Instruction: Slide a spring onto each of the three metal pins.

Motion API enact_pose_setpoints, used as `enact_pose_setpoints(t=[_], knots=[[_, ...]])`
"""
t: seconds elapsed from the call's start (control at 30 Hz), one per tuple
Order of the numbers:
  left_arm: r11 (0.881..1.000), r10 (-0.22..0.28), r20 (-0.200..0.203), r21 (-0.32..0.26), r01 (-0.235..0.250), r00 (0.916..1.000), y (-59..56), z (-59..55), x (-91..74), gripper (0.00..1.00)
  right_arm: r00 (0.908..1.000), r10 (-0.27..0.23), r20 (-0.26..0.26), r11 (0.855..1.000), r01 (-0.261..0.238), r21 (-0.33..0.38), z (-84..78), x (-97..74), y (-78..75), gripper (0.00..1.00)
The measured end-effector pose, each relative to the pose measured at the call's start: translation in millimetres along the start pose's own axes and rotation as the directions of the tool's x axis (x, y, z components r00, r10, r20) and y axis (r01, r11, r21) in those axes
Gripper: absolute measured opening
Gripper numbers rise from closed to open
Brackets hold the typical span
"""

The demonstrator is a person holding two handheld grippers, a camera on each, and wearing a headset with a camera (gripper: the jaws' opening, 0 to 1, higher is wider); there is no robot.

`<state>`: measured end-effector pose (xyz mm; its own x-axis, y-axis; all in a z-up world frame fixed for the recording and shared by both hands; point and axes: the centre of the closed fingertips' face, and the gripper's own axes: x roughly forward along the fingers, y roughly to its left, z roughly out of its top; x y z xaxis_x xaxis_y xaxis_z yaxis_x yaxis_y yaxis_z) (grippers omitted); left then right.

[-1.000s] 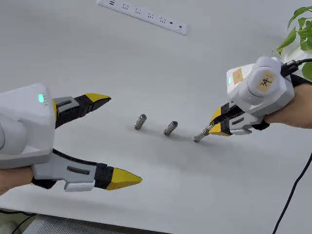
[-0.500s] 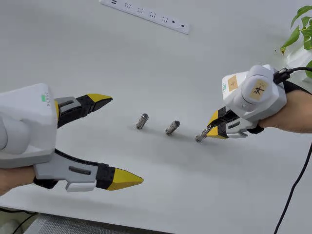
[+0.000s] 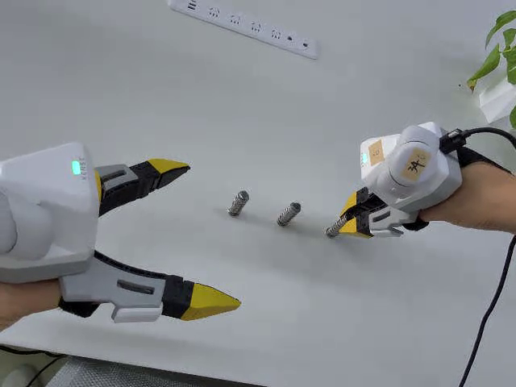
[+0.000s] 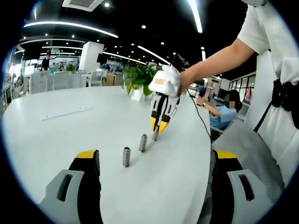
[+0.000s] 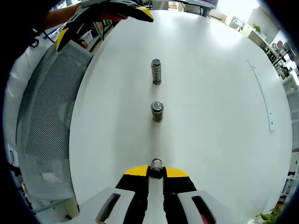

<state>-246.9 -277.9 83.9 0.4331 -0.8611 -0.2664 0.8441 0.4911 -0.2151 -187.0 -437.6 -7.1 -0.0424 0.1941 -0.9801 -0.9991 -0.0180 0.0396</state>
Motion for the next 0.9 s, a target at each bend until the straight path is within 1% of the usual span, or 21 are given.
enact_pose_setpoints(t=[0.33, 0.47, 0.53, 0.63, 0.73, 0.8, 0.83, 0.9], knots=[[1.000, 0.000, -0.005, 0.003, 0.000, 1.0000, 0.0, 0.1, 0.4, 0.99, 1.0000, -0.006, 0.006, 1.000, 0.006, 0.014, 0.1, 1.6, -0.6, 0.08], [1.000, 0.001, -0.007, 0.005, -0.001, 1.0000, 0.0, -0.1, 0.2, 0.99, 0.9998, -0.012, 0.016, 1.000, 0.011, 0.023, -0.7, 1.1, -4.0, 0.12], [1.000, 0.001, -0.010, 0.005, -0.001, 0.9999, 0.0, -0.7, 0.0, 0.99, 0.9994, -0.014, 0.031, 0.999, 0.013, 0.037, 1.3, -0.8, -5.8, 0.14], [1.000, 0.001, -0.020, 0.010, -0.001, 0.9998, -0.3, -2.8, -0.2, 0.99, 0.9983, -0.030, 0.051, 0.998, 0.027, 0.059, 1.4, -7.6, -7.3, 0.18], [1.000, 0.001, -0.027, 0.015, 0.000, 0.9996, -0.3, -4.8, -0.8, 0.99, 0.9919, -0.049, 0.117, 0.992, 0.035, 0.125, 6.4, -17.2, -6.5, 0.24], [1.000, 0.003, -0.037, 0.020, -0.002, 0.9993, 0.3, -7.0, -1.4, 0.99, 0.9822, -0.072, 0.173, 0.983, 0.041, 0.181, 8.7, -26.1, -6.5, 0.29], [1.000, 0.003, -0.042, 0.021, -0.002, 0.9991, 0.5, -8.1, -1.8, 0.99, 0.9752, -0.087, 0.203, 0.976, 0.042, 0.215, 8.5, -31.2, -5.9, 0.32], [1.000, 0.003, -0.045, 0.024, -0.002, 0.9990, 0.5, -8.5, -2.4, 0.99, 0.9634, -0.107, 0.246, 0.967, 0.044, 0.250, 7.6, -38.2, -4.0, 0.39]])
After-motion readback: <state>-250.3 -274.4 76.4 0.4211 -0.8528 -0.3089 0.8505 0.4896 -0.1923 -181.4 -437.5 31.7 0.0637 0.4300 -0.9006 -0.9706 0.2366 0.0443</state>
